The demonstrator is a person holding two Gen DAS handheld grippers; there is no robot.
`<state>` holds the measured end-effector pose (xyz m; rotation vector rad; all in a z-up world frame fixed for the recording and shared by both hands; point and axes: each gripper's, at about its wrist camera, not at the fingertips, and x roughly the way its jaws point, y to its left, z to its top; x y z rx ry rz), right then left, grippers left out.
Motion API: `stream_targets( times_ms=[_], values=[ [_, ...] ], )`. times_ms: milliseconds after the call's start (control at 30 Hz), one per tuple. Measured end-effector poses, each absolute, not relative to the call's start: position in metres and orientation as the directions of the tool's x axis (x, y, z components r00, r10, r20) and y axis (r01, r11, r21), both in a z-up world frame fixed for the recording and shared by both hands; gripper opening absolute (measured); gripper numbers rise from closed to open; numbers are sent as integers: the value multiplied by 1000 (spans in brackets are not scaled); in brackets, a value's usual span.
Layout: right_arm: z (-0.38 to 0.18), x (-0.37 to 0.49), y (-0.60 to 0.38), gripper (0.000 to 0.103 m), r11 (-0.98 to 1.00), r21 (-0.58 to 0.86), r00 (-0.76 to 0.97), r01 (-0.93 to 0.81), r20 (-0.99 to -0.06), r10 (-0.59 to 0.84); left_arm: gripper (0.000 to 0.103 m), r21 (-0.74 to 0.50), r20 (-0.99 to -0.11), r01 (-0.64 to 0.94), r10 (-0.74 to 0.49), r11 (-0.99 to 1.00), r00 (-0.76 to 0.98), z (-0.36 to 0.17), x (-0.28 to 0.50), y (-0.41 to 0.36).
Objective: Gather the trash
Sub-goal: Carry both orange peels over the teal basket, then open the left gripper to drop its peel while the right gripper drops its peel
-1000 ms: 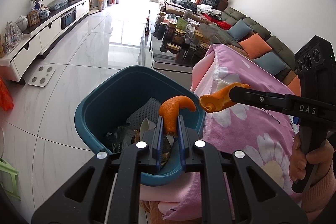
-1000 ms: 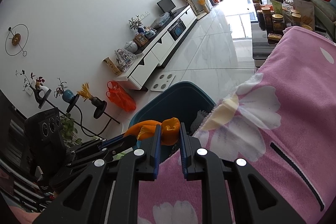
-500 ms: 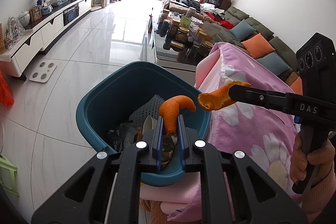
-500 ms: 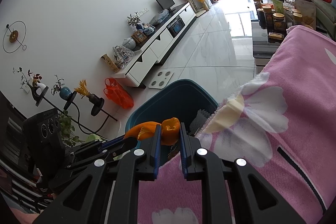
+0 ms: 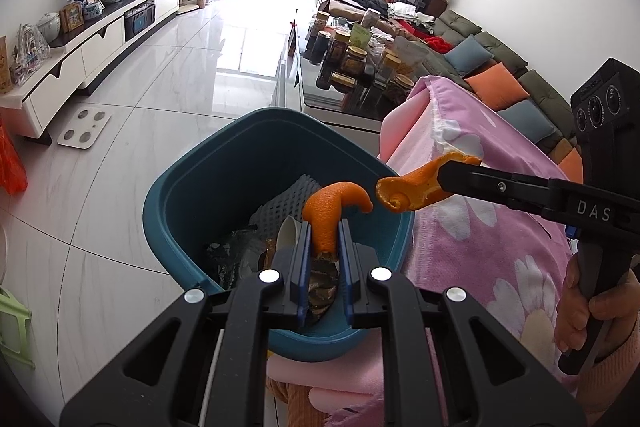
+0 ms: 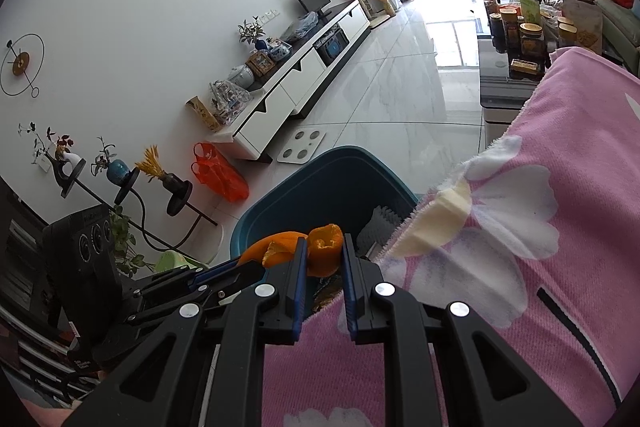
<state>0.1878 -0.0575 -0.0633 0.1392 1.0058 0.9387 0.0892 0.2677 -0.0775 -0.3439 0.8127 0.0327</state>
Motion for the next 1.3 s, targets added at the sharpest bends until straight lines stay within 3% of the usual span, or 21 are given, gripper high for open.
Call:
stream_targets(
  times_ms=[833,933,1167,1300],
  values=[
    [-68,181,-25,18,648,448,197,-615,-709,677,14,-322,-735,-185,-122,929,666,-97,106,278],
    [-65,179,-24,20,650,445,207,-616,-705,679,26,-317,-737,-187,-118,930,666,-99,108,278],
    [-61,178,-32,27,651,446,226,-615,-691,687,36,-315,-728,-186,-111,931,677,-99,107,278],
    [-58,176,-38,30,647,446,237,-618,-679,695,46,-298,-706,-176,-93,938,702,-90,98,276]
  ],
)
